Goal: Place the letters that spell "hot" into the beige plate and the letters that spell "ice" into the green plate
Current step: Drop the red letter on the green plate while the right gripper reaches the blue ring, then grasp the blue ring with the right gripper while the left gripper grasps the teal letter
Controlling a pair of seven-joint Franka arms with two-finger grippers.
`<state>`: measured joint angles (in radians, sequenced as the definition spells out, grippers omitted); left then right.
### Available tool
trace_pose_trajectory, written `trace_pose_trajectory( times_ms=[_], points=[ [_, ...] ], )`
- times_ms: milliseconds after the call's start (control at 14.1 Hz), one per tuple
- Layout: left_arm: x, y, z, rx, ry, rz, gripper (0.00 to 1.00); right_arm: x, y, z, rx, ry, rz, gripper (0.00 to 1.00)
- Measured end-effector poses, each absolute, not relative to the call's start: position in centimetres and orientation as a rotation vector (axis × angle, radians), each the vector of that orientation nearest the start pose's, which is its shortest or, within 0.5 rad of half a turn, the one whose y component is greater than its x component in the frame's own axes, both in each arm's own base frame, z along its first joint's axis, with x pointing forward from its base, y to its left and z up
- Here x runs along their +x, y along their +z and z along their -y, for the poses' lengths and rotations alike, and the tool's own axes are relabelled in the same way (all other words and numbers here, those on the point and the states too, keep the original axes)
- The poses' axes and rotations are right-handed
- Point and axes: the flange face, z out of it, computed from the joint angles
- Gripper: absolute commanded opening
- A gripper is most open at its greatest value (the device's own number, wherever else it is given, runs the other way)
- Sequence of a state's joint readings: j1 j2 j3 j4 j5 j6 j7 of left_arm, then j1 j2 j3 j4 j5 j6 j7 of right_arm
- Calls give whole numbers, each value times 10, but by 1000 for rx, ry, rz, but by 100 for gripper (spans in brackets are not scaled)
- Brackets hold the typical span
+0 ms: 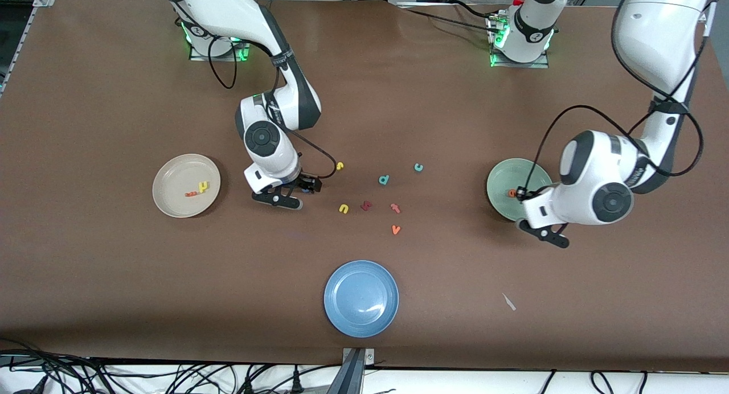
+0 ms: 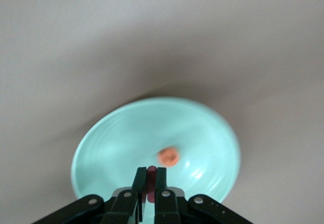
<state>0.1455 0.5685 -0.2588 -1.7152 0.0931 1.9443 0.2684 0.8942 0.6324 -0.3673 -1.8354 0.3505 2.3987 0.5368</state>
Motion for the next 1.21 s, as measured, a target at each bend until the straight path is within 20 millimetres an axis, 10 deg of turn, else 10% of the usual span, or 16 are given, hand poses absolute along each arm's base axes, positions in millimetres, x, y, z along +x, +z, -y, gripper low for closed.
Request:
trace_pose_trajectory(
  times_ms=[213,426,498,569,853,1208],
  points=[
    [613,221,11,-3137,598,-668,0,546,191,-340,-3112,21,-325,100],
    [595,197,13,-3138,708,-671,0,543,185,-344,-3091,46,-353,99],
    [591,190,15,-3139,736,-674,23,541,184,-346,-3080,57,-364,97],
    [589,185,16,-3139,755,-675,97,540,183,-347,-3074,64,-373,94],
    [594,193,15,-3138,759,-676,100,542,182,-344,-3070,67,-384,84],
    [608,260,60,-3135,636,-749,100,545,182,-338,-3070,68,-391,74]
  ],
)
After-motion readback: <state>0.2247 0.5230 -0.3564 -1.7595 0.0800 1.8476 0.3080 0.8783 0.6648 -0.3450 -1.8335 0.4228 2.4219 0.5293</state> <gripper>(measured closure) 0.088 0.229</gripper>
